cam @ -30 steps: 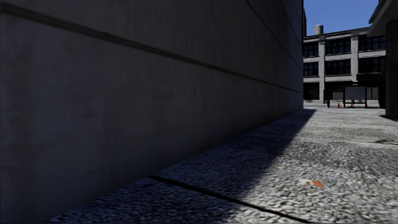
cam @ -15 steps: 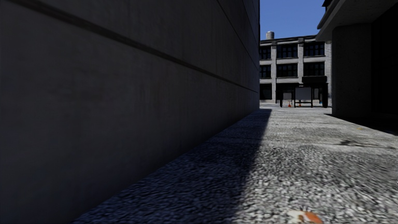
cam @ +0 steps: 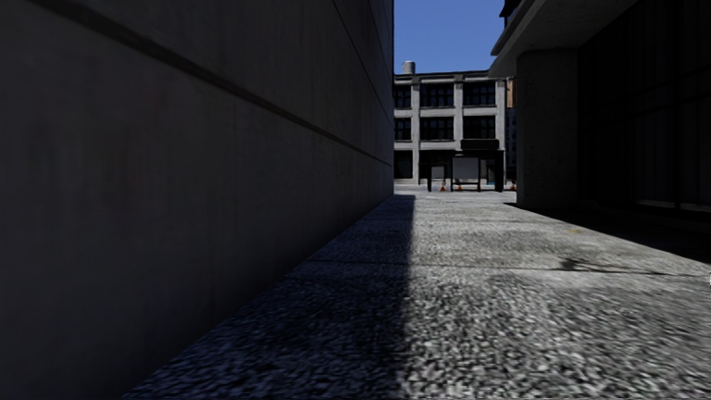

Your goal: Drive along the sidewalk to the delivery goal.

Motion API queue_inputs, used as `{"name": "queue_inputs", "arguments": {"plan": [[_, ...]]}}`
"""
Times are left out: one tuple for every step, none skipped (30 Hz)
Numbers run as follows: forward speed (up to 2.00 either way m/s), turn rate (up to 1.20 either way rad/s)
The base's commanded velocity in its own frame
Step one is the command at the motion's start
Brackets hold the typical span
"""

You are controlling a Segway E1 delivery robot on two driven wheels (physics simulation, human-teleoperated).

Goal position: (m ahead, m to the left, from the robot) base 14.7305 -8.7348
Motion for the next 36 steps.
{"name": "queue_inputs", "arguments": {"plan": [[2.00, -0.01], [2.00, -0.01], [2.00, -0.26], [2.00, -0.44], [2.00, -0.49], [2.00, -0.50], [2.00, -0.50], [2.00, -0.50], [2.00, -0.50], [2.00, -0.50], [2.00, -0.50], [2.00, -0.50], [2.00, -0.49], [2.00, -0.49], [2.00, -0.49], [2.00, -0.49], [2.00, -0.49], [2.00, -0.49], [2.00, -0.49], [2.00, -0.49], [2.00, -0.49], [2.00, -0.55], [2.00, -0.63], [2.00, -0.65], [2.00, -0.65], [2.00, -0.66], [2.00, -0.67], [2.00, -0.67], [2.00, -0.67], [2.00, -0.66], [2.00, -0.66], [2.00, -0.49], [2.00, -0.23], [2.00, -0.08], [2.00, 0.00], [2.00, 0.00]]}}
